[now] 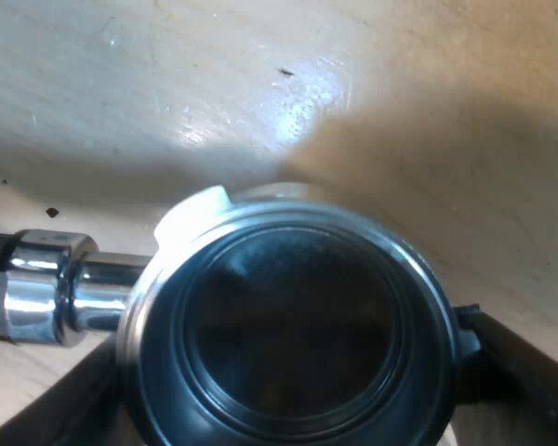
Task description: Put the handle in the coffee machine
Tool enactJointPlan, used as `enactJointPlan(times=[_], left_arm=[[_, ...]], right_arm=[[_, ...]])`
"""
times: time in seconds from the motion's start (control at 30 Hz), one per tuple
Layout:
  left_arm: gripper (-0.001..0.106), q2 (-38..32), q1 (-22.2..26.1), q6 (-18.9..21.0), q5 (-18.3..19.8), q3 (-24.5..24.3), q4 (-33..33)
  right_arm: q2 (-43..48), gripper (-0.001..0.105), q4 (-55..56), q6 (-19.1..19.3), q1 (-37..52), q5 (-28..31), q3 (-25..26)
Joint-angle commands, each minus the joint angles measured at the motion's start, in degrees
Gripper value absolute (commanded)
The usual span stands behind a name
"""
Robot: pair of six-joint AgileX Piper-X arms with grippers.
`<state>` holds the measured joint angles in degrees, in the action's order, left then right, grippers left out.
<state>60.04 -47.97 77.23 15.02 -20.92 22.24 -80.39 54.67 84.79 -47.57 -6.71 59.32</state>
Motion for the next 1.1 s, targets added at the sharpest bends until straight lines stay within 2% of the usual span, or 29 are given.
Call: enactJointPlan(times=[0.03,0.1,0.17,0.27,0.3,0.37,0.93,1.0,1.03,1.1], left_arm=[[0.076,-0.1,-0.2,0.0,0.0,0.0,-0.6],[0.070,-0.1,-0.2,0.0,0.0,0.0,-0.7],[0.057,-0.1,-0.2,0.0,0.0,0.0,-0.9],[0.026,-0.1,-0.2,1.1,0.0,0.0,-0.7],[0.022,-0.1,-0.2,1.4,0.2,0.0,-0.7],[0.002,-0.1,-0.2,1.4,0.2,0.0,-0.7],[0.000,-0.1,-0.2,1.3,0.2,0.0,-0.7],[0.000,-0.1,-0.2,1.3,0.2,0.0,-0.7],[0.000,-0.1,-0.2,1.3,0.2,0.0,-0.7],[0.000,-0.1,-0.2,1.3,0.2,0.0,-0.7]], right_arm=[[1.0,0.000,0.1,0.4,-0.1,-1.3,0.6],[1.0,0.000,0.1,0.4,-0.1,-1.3,0.6],[1.0,0.000,0.1,0.4,-0.1,-1.3,0.6],[1.0,0.000,0.1,0.4,-0.1,-1.3,0.6],[1.0,0.000,0.1,0.4,-0.1,-1.3,0.6],[1.0,0.000,0.1,0.4,-0.1,-1.3,0.6],[1.0,0.001,0.6,1.1,-0.1,-2.0,0.6],[1.0,0.015,1.4,1.4,-0.1,-2.2,0.6],[1.0,0.018,1.5,1.5,-0.1,-2.2,0.6],[1.0,0.044,2.3,1.5,-0.1,-2.4,0.6]])
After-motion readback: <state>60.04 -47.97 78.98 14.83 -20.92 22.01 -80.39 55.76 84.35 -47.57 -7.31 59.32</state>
